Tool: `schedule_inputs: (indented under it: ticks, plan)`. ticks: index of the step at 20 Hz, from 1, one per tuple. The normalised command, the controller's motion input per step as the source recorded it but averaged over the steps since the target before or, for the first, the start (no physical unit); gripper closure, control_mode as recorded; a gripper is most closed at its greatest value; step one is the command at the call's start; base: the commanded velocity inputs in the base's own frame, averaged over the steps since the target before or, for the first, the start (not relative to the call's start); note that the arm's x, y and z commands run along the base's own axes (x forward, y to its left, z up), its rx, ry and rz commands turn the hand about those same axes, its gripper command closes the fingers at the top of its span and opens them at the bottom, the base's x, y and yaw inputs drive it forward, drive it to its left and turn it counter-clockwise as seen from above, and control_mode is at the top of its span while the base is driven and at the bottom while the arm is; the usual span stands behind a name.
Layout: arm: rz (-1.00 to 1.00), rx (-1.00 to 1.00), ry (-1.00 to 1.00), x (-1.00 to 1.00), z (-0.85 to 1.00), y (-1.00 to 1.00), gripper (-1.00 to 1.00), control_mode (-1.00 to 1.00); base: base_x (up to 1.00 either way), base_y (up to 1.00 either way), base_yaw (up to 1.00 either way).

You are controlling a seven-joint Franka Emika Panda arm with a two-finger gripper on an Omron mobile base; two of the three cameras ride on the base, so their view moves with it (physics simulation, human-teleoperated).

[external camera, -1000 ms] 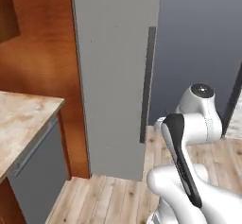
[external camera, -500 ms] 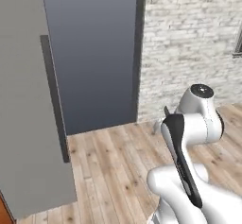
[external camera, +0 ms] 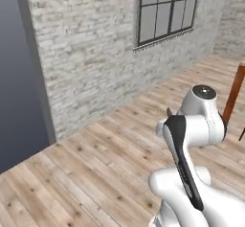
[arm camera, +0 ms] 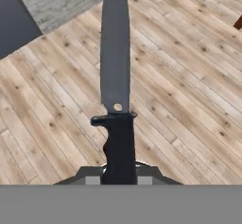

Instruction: Retrieve the butter from the fridge and place it on a plate on the dining table. Then retrieve the butter knife by the fridge and place it near the plate.

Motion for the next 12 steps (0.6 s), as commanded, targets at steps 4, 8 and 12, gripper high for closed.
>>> schedule_inputs:
  ticks: [4,8,12]
  plan:
    - [0.0,0.0,0.0,0.0,0.0,0.0,1.0,1.0,0.84,-0.75,-0.61]
    - [0.0,0.0,0.0,0.0,0.0,0.0,1.0,1.0,1.0,-0.75,-0.44]
    - [0.0,0.0,0.0,0.0,0.0,0.0,1.0,1.0,1.0,-0.52,-0.24]
